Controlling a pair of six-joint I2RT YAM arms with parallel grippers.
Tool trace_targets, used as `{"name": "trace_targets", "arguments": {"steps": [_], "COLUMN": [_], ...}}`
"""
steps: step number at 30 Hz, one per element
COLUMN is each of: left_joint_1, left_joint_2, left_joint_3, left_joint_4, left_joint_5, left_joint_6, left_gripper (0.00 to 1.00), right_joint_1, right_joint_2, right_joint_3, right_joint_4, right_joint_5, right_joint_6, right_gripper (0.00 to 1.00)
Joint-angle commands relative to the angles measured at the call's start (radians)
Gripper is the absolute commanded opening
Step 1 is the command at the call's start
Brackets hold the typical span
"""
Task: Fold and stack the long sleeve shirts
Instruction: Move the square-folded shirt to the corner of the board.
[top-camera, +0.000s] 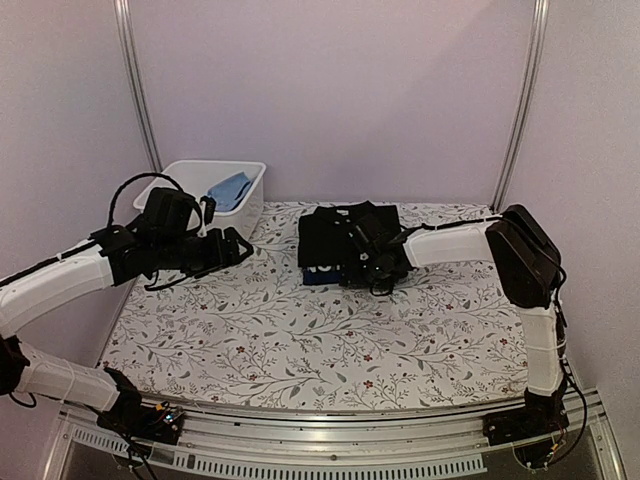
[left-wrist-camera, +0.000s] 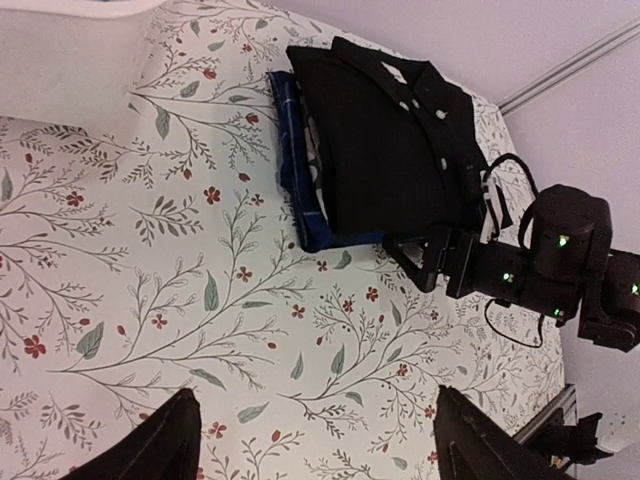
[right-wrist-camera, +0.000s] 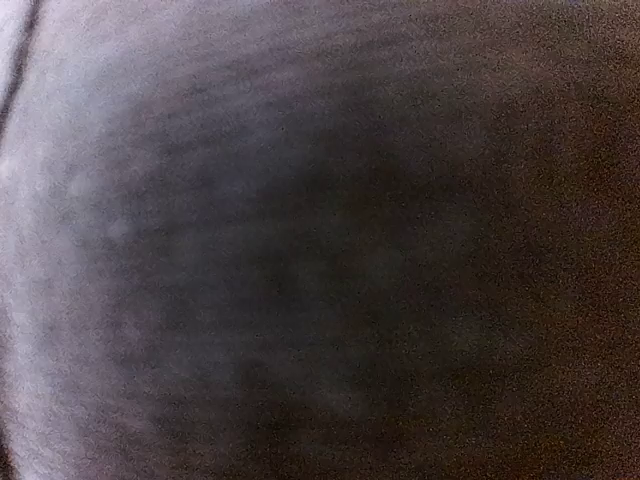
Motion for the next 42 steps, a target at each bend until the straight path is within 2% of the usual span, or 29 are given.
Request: {"name": "trace_targets", "arguments": {"steps": [1, 15, 22, 30, 35, 42], "left_joint_1": [0.019, 0.043, 0.052, 0.063, 0.069, 0.075], "left_joint_2": [-0.031, -0.053, -0.056, -0.056, -0.046, -0.033], "left_joint_3": [-0.032, -0.045, -0.055, -0.061, -0.065, -0.065], "left_joint_4": [0.006, 0.013, 0.020, 0.027, 0.033, 0.038], "left_joint_5": [0.019, 0.052, 0.062, 0.069, 0.076, 0.083], "left_joint_6": [0.015, 0.027, 0.030, 0.033, 0.032, 0.031], "left_gripper": [0.80, 0.80, 0.80, 0.80, 0.80, 0.80], "right_joint_1": [-0.047, -0.170, -0.187, -0.183, -0.182, -0.198], "right_joint_2": [0.125, 0.342, 0.450, 0.515, 0.529, 0.537], "right_joint_3": [0.095, 0.444, 0.628, 0.684, 0.685, 0.688], "right_joint_4": [-0.064, -0.107, -0.114, -0.039, 0.034, 0.104], "right_joint_5": [-0.093, -0.220, -0.302, -0.388, -0.428, -0.449], "right_joint_6": [-0.029, 0.001, -0.005, 0.059, 0.087, 0.106], "right_gripper": [0.87, 0.88, 0.93, 0.94, 0.83, 0.74]}}
